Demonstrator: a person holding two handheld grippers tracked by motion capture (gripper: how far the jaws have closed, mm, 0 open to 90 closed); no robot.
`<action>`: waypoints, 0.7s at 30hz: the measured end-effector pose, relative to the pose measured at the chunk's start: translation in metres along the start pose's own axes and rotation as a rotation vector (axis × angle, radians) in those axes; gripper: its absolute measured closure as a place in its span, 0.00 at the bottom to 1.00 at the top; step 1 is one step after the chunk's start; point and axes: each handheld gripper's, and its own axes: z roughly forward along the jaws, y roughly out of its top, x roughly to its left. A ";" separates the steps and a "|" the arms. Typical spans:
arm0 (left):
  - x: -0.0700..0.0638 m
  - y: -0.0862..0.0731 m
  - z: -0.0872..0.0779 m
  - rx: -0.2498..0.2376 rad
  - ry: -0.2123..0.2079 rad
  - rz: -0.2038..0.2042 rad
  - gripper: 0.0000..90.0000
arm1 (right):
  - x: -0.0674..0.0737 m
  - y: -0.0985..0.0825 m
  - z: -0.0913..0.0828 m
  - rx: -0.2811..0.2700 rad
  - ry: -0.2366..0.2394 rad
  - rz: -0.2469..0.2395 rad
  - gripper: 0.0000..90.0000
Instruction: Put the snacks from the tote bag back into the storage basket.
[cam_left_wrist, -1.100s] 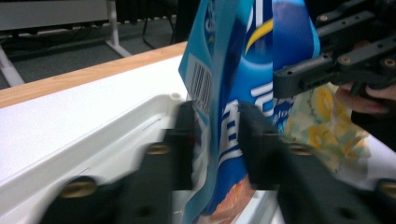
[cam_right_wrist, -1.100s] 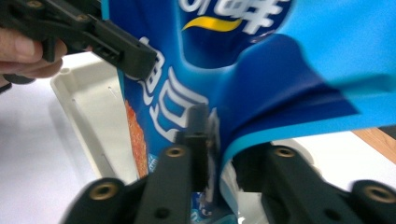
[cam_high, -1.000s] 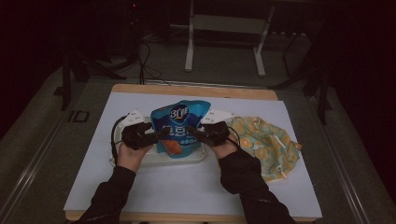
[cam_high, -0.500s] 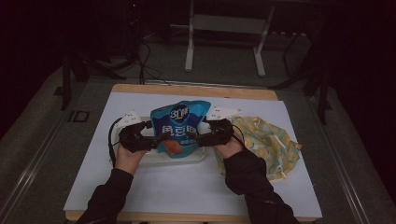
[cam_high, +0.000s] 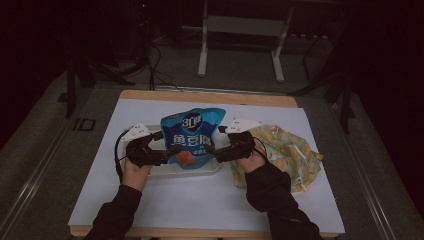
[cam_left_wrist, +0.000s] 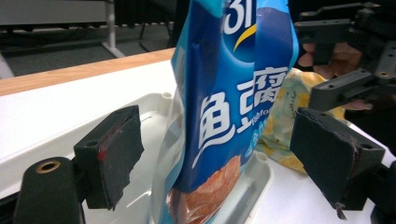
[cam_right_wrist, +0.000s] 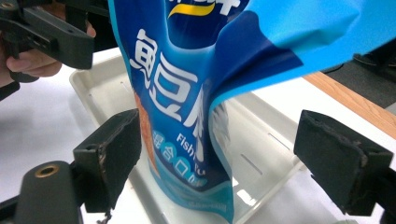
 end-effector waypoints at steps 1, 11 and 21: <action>0.000 -0.001 -0.001 0.003 -0.002 -0.003 0.20 | 0.001 -0.001 -0.002 -0.005 0.001 0.000 0.16; -0.003 -0.014 -0.017 0.003 0.012 -0.022 0.20 | 0.003 -0.011 -0.015 -0.007 -0.013 -0.010 0.16; -0.027 -0.029 -0.027 0.021 0.026 -0.030 0.20 | 0.006 -0.025 -0.035 -0.020 -0.030 -0.014 0.16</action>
